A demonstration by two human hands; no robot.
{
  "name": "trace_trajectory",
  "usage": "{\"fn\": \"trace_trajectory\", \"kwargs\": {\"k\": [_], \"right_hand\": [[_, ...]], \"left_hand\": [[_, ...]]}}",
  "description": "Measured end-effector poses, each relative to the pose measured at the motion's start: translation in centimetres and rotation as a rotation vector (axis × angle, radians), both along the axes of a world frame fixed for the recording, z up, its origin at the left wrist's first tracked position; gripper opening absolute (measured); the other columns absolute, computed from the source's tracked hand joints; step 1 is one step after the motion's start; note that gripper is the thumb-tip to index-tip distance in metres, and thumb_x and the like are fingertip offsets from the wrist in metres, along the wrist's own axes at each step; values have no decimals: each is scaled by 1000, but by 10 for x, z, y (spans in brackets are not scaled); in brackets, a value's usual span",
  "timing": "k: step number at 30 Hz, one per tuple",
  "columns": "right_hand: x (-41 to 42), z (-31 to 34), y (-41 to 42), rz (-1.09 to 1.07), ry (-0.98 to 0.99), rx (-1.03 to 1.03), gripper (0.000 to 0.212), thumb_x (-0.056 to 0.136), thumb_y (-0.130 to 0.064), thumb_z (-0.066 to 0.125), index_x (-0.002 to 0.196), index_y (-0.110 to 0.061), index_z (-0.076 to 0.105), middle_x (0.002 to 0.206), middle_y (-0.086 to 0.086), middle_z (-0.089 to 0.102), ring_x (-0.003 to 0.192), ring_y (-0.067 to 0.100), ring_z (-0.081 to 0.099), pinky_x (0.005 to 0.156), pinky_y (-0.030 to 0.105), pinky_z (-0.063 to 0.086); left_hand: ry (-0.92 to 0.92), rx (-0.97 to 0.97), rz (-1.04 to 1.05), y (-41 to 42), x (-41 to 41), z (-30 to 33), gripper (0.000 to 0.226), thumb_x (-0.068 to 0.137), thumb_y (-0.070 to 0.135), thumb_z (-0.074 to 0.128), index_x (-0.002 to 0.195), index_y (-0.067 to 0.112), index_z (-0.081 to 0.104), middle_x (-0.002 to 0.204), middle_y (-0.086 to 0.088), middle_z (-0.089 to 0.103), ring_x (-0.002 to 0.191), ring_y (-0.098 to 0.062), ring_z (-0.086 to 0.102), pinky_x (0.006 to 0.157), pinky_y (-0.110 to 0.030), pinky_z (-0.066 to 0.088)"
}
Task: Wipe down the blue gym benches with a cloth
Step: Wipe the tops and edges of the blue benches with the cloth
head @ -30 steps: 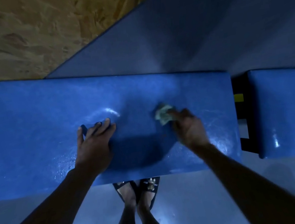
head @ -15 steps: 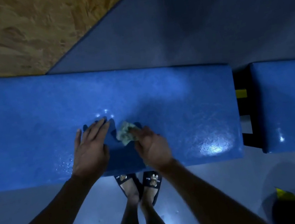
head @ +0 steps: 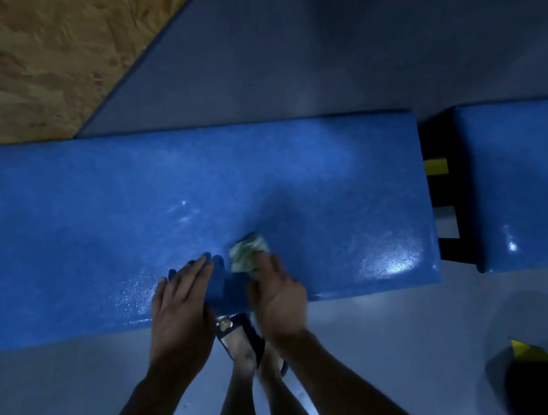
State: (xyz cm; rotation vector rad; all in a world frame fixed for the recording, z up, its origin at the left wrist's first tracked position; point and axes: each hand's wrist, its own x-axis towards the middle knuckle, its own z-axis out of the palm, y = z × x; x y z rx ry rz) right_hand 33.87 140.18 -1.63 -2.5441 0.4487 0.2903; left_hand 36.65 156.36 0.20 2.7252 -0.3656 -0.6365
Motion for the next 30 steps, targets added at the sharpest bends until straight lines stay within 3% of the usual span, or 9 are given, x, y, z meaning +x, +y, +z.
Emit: {"fn": "trace_trajectory", "kwargs": {"k": [5,7,10,14,16,19,23,27,30], "right_hand": [[-8,4,-84,408,23,-109,47,81,-33,45,127,-30,48,111,3,59,59,31,66,46,34,50],[-27,4,-147,291,57,-153,48,80,-33,49,128,-31,45,112,5,60,62,34,66,48,37,51],[-53,9,-210,-85,105,-137,43,85,-27,55,125,-33,43,112,6,61,75,36,66,60,44,56],[-48,-5,-140,-533,8,-7,46,83,-13,61,126,-19,46,112,13,63,92,37,64,76,41,53],[-40,-8,-69,-520,-53,139,51,84,-11,58,131,-21,41,114,8,62,93,30,64,78,37,53],[-34,4,-1,-248,31,295,48,89,-10,51,132,-26,38,121,3,56,94,23,64,77,30,50],[-39,9,-50,73,90,280,51,77,-21,53,128,-28,47,117,3,56,88,31,65,72,39,55],[-61,20,-161,-133,87,86,45,72,-11,68,109,-34,55,98,-7,60,79,22,67,62,26,51],[-67,19,-203,-331,93,-95,39,75,-10,67,109,-26,55,96,5,64,78,31,64,62,25,46]], "left_hand": [[-13,9,-10,5,-3,-1,70,77,27,31,147,23,40,153,5,39,139,-25,33,118,-43,16],[-9,14,-31,9,-6,-3,68,79,27,31,146,21,42,153,3,40,138,-28,37,118,-44,16],[2,18,-58,16,-8,-4,67,80,25,33,147,20,42,153,1,40,137,-26,41,119,-45,19],[7,24,-29,24,-14,-4,70,77,18,38,147,21,41,153,3,40,139,-25,39,118,-45,20],[20,29,-17,28,-17,-2,73,75,15,39,148,23,38,154,5,38,140,-26,37,118,-45,19],[12,38,-22,31,-18,2,73,75,15,40,147,23,40,154,6,38,140,-26,37,117,-46,22],[-4,13,-15,32,-17,8,69,75,22,35,144,22,45,153,6,41,138,-26,40,114,-50,27],[-3,0,10,33,-17,5,70,75,18,39,144,25,45,151,7,42,137,-29,40,115,-48,25],[11,-3,34,37,-18,0,72,74,14,41,145,26,44,150,6,44,137,-30,41,115,-48,25]]}}
